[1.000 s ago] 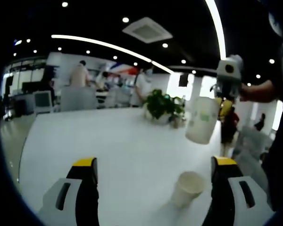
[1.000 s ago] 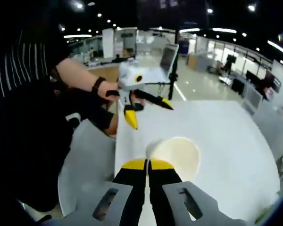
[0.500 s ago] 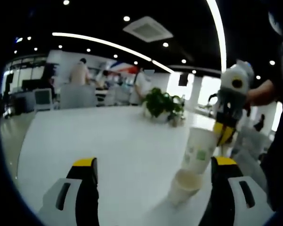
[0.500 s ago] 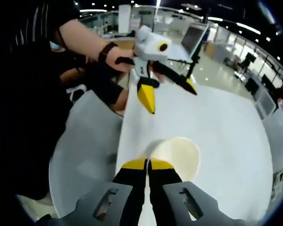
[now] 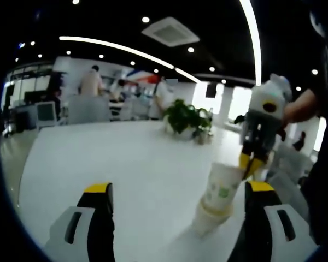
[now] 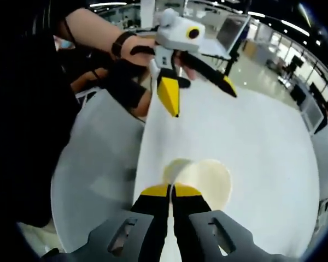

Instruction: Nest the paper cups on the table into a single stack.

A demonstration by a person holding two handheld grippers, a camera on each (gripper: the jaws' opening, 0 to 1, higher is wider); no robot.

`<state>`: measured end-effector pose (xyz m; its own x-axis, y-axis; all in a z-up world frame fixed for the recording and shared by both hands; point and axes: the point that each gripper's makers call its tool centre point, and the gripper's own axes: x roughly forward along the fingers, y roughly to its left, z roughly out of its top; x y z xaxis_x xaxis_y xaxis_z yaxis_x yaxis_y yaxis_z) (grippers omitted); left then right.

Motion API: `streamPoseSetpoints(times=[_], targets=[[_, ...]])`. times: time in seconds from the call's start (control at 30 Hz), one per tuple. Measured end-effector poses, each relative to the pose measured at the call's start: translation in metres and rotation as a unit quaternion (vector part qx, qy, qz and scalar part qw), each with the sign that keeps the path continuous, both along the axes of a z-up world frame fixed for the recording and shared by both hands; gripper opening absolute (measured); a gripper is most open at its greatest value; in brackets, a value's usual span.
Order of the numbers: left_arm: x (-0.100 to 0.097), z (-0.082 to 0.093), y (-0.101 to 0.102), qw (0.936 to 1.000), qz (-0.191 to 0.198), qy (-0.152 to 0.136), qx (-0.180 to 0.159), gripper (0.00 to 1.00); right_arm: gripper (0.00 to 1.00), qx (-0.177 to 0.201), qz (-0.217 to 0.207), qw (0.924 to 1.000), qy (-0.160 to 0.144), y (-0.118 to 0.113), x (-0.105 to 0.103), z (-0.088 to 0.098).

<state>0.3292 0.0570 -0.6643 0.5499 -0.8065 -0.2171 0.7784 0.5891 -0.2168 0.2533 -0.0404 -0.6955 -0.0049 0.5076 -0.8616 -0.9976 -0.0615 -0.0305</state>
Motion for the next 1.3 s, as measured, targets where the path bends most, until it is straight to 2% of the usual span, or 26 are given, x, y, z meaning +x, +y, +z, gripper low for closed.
streamPoseSetpoints(times=[0.37, 0.8, 1.03, 1.3], targets=[[0.0, -0.005, 0.001, 1.0, 0.002, 0.005, 0.0, 0.98, 0.0, -0.022, 0.022, 0.9995, 0.01, 0.005, -0.002, -0.018], [-0.001, -0.008, 0.002, 0.9999, 0.005, 0.012, 0.0, 0.98, 0.0, -0.035, 0.028, 0.9987, 0.027, 0.009, -0.004, -0.033], [-0.001, -0.01, 0.002, 0.9999, 0.007, 0.016, 0.0, 0.98, 0.09, -0.035, 0.025, 0.9985, 0.033, 0.008, -0.006, -0.038], [-0.004, -0.011, 0.002, 0.9998, 0.009, 0.018, -0.004, 0.98, 0.1, -0.029, 0.016, 0.9985, 0.044, 0.007, -0.01, -0.043]])
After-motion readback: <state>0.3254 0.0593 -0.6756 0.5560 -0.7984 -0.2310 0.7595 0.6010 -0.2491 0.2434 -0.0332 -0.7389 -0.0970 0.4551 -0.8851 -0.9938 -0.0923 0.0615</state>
